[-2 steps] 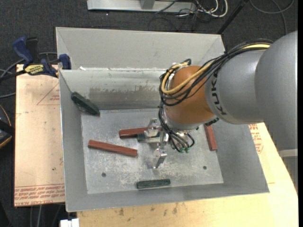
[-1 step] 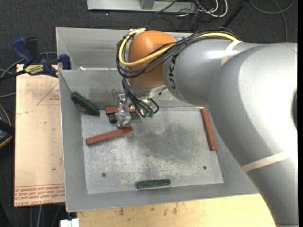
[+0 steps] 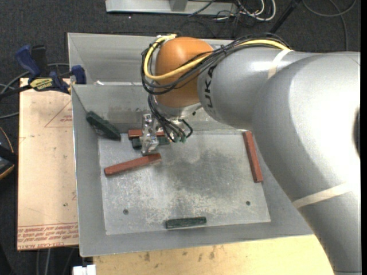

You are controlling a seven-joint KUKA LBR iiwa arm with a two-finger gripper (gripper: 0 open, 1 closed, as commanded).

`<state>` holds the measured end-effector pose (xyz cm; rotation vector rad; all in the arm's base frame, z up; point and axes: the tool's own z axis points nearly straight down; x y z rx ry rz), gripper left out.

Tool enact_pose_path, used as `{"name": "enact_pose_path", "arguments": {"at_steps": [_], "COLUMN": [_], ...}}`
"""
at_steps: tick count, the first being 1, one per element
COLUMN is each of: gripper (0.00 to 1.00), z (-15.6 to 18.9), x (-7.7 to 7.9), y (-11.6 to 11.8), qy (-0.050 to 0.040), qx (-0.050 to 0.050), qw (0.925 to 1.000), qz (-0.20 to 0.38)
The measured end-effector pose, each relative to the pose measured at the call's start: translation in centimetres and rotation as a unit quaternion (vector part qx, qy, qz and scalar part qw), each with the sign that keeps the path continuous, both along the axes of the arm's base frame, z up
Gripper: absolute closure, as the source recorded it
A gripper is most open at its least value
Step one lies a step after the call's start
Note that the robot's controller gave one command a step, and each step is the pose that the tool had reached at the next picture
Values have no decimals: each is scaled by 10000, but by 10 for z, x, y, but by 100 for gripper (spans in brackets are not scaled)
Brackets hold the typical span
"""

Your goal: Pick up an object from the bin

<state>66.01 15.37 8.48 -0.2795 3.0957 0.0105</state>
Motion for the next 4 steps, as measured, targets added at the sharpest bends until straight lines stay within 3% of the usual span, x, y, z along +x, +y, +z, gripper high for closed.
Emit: {"name": "enact_pose_path", "arguments": {"at_steps": [1, 2, 3, 4], "gripper": [100, 0, 0, 100], "z": [41, 72, 72, -5], "x": [-8, -9, -9, -11], "y": [2, 3, 3, 2], "qy": [165, 139, 139, 48], "qx": [-46, -44, -44, 2], "qw": [9998, 9994, 9994, 9999], "qz": [131, 314, 313, -114]}}
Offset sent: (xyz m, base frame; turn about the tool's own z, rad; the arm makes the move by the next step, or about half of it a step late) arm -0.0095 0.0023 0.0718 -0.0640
